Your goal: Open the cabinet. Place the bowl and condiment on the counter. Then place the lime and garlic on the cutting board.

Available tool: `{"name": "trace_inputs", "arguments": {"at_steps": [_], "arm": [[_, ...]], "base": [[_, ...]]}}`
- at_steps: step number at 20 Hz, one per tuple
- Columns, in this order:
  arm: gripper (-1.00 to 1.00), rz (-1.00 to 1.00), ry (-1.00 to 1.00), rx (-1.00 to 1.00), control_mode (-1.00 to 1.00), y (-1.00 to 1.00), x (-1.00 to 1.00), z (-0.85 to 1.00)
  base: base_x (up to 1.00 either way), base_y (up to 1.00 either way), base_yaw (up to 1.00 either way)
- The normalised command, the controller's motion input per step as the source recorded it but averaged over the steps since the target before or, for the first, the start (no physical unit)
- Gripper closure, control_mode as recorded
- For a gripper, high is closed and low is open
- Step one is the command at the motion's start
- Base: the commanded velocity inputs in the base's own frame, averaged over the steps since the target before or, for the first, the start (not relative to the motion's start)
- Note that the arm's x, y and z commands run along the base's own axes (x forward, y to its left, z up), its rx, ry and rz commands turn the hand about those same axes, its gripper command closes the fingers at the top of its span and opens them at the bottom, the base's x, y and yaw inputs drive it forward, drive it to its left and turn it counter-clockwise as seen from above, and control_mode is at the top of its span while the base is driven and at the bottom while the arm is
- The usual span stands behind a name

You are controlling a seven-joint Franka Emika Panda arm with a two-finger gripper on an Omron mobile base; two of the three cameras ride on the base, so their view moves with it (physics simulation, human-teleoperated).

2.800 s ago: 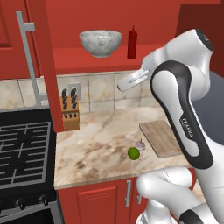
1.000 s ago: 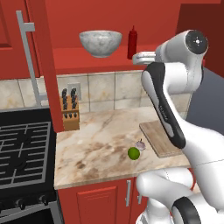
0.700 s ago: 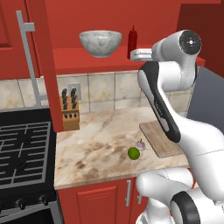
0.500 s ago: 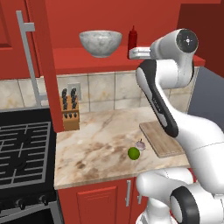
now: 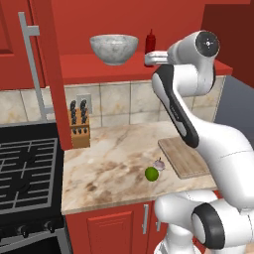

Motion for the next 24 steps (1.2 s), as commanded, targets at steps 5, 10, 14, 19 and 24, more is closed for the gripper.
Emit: {"name": "trace_inputs", "arguments": {"at_steps": [5, 10, 14, 19, 24], "arm": [[-1.0, 0.0, 0.0, 0.0, -1.0, 0.0, 0.3, 0.01], [-1.0, 0.0, 0.0, 0.0, -1.0, 0.0, 0.31, 0.0], [-1.0, 0.0, 0.0, 0.0, -1.0, 0.0, 0.37, 0.0], [-1.0, 0.0, 0.0, 0.0, -1.0, 0.0, 0.46, 0.0], [-1.0, 0.0, 0.0, 0.0, -1.0, 0.0, 0.43, 0.0]], "base": [[0.0, 0.0, 0.0], [0.0, 0.0, 0.0], [0.0, 0.0, 0.0], [0.0, 0.0, 0.0], [0.0, 0.0, 0.0]]}}
